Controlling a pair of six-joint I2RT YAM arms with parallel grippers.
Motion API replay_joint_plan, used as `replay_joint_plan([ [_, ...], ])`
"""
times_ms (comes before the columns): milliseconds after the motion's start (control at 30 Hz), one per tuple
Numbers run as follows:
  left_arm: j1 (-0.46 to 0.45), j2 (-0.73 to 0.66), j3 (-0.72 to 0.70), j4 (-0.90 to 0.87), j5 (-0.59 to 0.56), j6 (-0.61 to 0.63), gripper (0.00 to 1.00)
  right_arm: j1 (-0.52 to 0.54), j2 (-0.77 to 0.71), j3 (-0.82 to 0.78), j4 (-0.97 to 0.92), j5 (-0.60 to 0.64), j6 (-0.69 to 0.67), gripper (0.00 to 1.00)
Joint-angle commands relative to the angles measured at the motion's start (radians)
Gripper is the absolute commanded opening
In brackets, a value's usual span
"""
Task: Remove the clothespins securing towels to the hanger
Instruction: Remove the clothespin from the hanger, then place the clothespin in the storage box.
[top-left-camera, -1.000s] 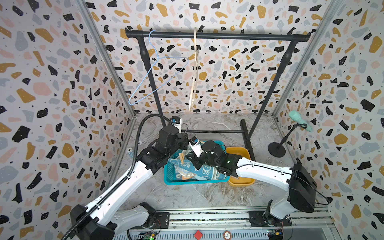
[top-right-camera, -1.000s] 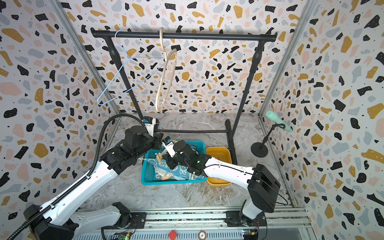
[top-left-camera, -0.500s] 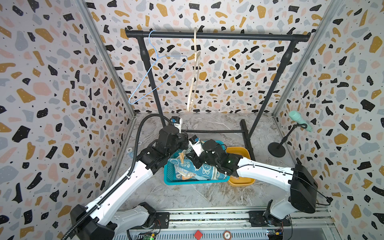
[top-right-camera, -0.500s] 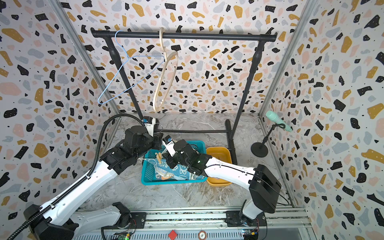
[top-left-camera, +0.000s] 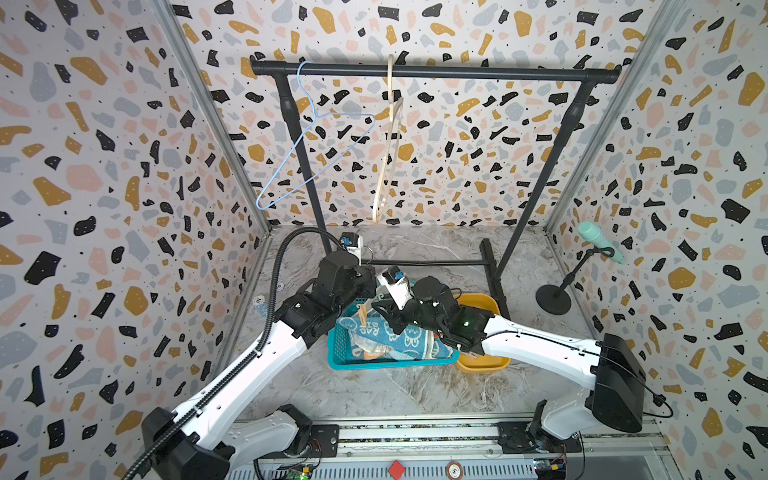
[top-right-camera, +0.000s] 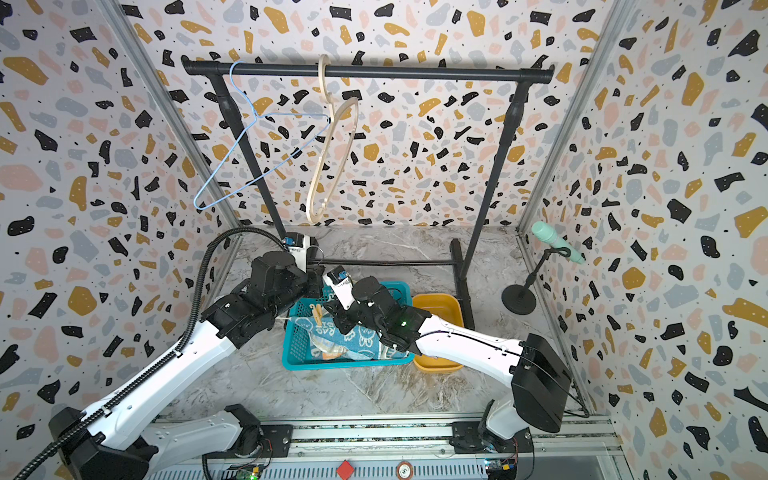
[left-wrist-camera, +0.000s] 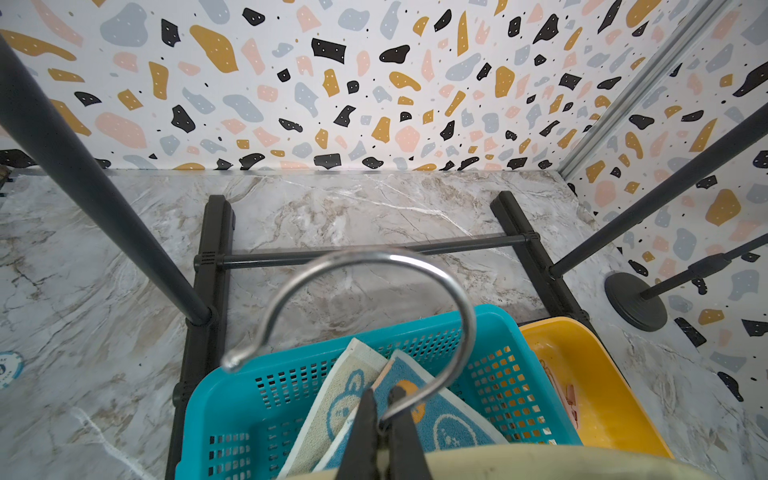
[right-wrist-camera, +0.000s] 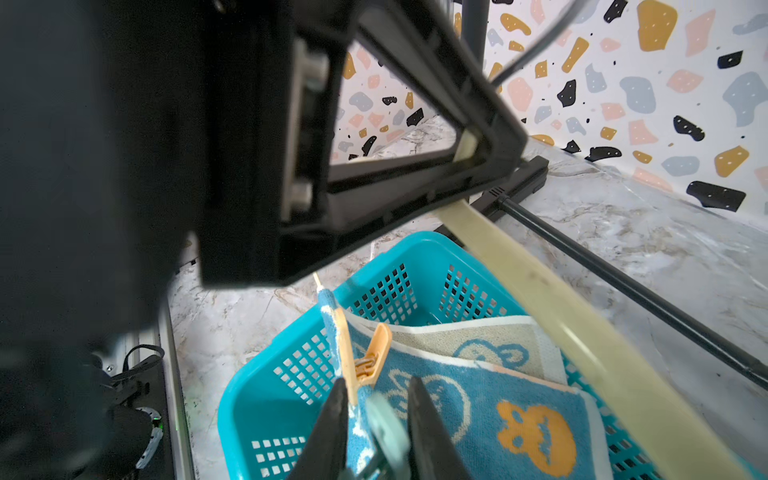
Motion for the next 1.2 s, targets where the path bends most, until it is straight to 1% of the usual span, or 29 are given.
replay_joint_plan([
  [0,-0.004,-0.010,0.017,0.056,-0.029,-0.001,0.00,0.004,-0.068,-0.010,0.013,-0.006,0.008,0.00],
  [267,-0.004,-0.019,0.010,0.077,-0.063,0.001,0.00,0.003,-0.140,-0.063,-0.008,0.015,0.022,0.00],
  [433,-0.004,-0.034,0.002,0.101,-0.090,0.001,0.00,0.004,-0.206,-0.111,-0.038,0.054,0.029,0.00],
  [867,-0.004,-0.028,0.003,0.126,-0.104,0.003,0.00,-0.004,-0.418,-0.282,-0.156,0.247,0.120,0.00],
  [1033,-0.004,-0.029,0.004,0.121,-0.101,0.007,0.00,-0.031,-0.479,-0.338,-0.208,0.310,0.181,0.00],
  [1167,-0.004,-0.034,0.001,0.115,-0.099,0.008,0.00,-0.092,-0.537,-0.392,-0.239,0.321,0.245,0.00],
])
